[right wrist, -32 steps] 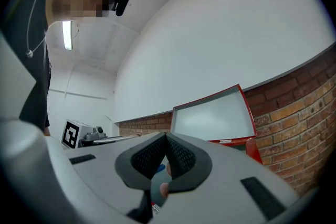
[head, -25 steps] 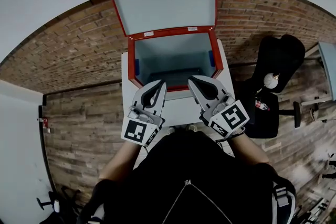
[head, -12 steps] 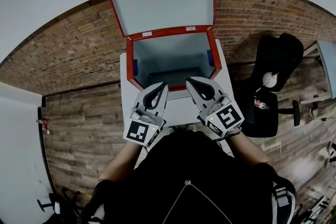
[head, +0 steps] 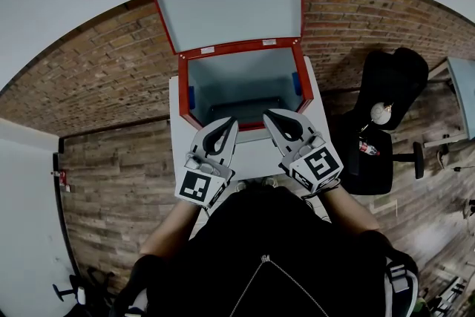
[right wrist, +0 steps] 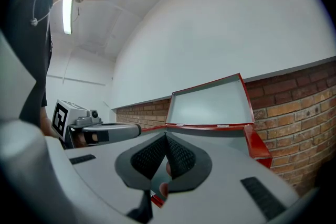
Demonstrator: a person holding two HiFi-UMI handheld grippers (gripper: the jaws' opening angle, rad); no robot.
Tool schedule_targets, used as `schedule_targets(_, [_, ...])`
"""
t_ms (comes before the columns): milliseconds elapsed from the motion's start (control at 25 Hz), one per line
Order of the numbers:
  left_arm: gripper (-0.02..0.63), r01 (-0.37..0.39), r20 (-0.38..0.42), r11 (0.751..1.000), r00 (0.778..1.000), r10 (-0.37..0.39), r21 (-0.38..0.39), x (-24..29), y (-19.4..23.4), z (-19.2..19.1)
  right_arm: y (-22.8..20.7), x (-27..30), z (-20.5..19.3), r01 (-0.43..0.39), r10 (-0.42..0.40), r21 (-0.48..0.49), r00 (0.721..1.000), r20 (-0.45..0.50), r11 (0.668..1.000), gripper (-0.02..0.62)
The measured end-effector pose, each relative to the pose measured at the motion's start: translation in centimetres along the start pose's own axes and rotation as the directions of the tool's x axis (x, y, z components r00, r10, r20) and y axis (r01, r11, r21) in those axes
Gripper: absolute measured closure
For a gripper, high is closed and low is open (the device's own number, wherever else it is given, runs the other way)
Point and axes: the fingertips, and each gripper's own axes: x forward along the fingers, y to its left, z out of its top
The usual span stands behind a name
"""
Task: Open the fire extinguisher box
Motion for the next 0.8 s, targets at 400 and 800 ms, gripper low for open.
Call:
schedule_targets(400, [0.557, 0.007, -0.010, 1.000, 1.000, -0.007, 0.002, 0.14, -0.08, -0.19, -0.02, 0.13, -0.61, 0.005, -0.005, 0.012, 1.000, -0.020, 1.000, 0.575])
schedule_targets(800, [0.557, 0.007, -0.009, 1.000, 1.000, -0.007, -0.002, 0.02, -0.01, -0.26, 0.09, 0.17, -0.83, 0.001, -0.001, 0.003, 0.999, -0.036, 1.000, 0.575])
